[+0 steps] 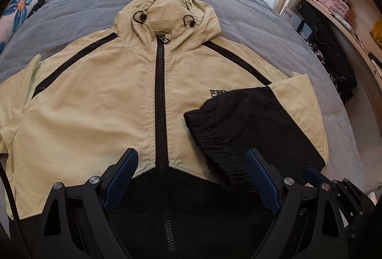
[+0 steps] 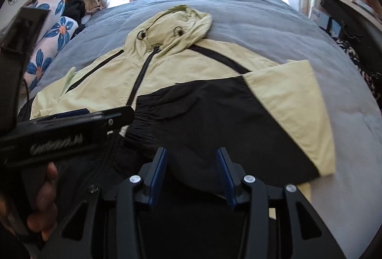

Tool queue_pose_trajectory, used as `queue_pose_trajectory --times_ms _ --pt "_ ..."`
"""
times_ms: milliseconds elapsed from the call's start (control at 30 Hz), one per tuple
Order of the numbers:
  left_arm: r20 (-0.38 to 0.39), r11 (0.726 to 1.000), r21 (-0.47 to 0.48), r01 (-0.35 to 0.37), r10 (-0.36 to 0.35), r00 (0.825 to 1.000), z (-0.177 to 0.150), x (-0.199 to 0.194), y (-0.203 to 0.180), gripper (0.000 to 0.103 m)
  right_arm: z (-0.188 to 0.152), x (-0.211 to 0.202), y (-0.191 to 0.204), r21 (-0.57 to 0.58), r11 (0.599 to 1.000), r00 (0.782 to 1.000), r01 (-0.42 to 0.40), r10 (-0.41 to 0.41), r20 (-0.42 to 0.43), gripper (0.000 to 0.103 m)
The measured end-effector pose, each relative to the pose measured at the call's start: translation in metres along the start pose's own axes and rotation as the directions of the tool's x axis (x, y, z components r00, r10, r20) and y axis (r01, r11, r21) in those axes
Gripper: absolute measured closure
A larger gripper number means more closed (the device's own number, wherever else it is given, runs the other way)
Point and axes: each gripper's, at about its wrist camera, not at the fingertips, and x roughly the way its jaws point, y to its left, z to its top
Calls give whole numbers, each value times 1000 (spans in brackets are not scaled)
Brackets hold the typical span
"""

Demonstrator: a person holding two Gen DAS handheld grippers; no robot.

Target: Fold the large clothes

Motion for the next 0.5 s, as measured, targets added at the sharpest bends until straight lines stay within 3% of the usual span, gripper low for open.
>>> queue_pose_trajectory --times_ms 267,400,433,500 --pt "-128 990 -84 114 -124 984 -11 32 1 13 -30 -5 -43 137 991 999 -10 15 -36 60" --pt "-138 981 -123 151 -168 976 -15 45 -2 16 -39 5 -53 179 984 998 -14 25 -60 60" --pt "-131 978 -123 167 -183 974 -14 46 -5 24 -40 7 -54 184 983 998 -14 26 -63 60" --pt "-150 969 -122 214 -231 961 -11 51 -13 67 -42 10 -56 192 981 998 -8 20 -63 60"
